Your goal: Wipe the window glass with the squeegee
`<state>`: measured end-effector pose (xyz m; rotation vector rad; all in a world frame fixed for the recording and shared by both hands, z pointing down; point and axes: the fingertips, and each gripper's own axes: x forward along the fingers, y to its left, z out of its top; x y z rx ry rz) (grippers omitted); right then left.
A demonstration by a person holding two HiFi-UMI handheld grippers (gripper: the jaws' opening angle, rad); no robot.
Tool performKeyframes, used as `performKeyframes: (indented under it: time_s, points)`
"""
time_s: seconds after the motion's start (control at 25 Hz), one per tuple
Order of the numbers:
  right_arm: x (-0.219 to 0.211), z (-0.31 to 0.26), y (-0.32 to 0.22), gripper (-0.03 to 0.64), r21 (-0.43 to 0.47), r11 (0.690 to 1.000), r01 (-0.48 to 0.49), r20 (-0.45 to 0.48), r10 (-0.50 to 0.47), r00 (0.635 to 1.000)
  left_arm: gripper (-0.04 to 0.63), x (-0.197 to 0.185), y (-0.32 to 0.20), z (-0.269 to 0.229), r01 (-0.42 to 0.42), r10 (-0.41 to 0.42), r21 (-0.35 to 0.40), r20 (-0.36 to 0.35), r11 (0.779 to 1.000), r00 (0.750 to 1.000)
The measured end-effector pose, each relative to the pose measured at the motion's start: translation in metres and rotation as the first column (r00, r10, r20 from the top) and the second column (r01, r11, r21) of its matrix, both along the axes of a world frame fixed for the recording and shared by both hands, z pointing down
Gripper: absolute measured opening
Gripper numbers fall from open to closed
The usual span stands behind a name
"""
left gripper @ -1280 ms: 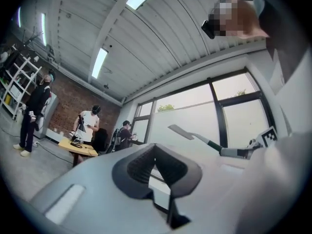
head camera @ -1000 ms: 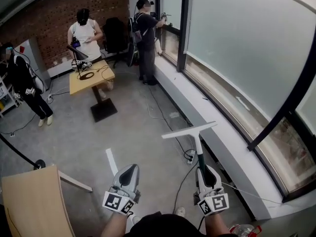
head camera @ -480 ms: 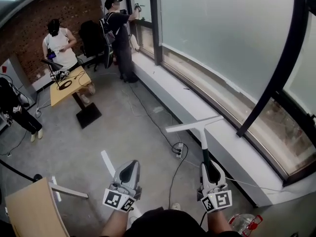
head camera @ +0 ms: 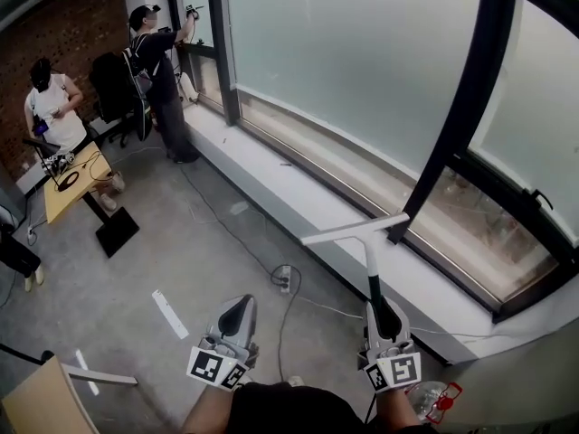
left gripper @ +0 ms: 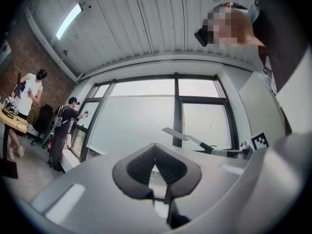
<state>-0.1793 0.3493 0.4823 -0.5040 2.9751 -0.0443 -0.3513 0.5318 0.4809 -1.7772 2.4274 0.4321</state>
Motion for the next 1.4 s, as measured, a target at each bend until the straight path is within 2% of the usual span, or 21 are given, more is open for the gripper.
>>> performKeyframes:
  time_s: [0.28,0.52,0.76,1.08,1.28,1.4]
  points:
    - [0.006,0.011,-0.023,0.095,-0.016,0.994,-0.107,-0.021,0.106,0.994,-0.002,-0.011,-0.047,0.001,-0.118,0.118,0.004,-0.003,0.993,0.993]
    - [-0.011,0.002,-0.038,0.095,-0.021,0.967,-0.256,0.005,0.256,0.967,-0.002,-0.055,-0.083,0.000,-0.240,0.241,0.028,-0.019,0.970,0.970]
    - [-0.038,-0.006,-0.040,0.095,-0.007,0.932,-0.363,0.016,0.363,0.931,-0.002,-0.094,-0.116,-0.002,-0.361,0.361,0.013,0.016,0.932,0.932]
    - [-0.064,0.000,-0.033,0.095,-0.033,0.880,-0.473,0.005,0.474,0.881,-0.002,-0.133,-0.143,-0.008,-0.487,0.487,0.011,-0.003,0.873,0.873]
    - [-0.059,0.004,-0.043,0.095,-0.038,0.858,-0.512,-0.006,0.512,0.859,-0.002,-0.126,-0.162,0.000,-0.537,0.537,-0.008,0.001,0.844,0.844]
    - [-0.050,0.002,-0.058,0.095,-0.039,0.850,-0.525,0.007,0.526,0.851,-0.002,-0.120,-0.180,0.004,-0.540,0.540,-0.009,-0.005,0.841,0.841]
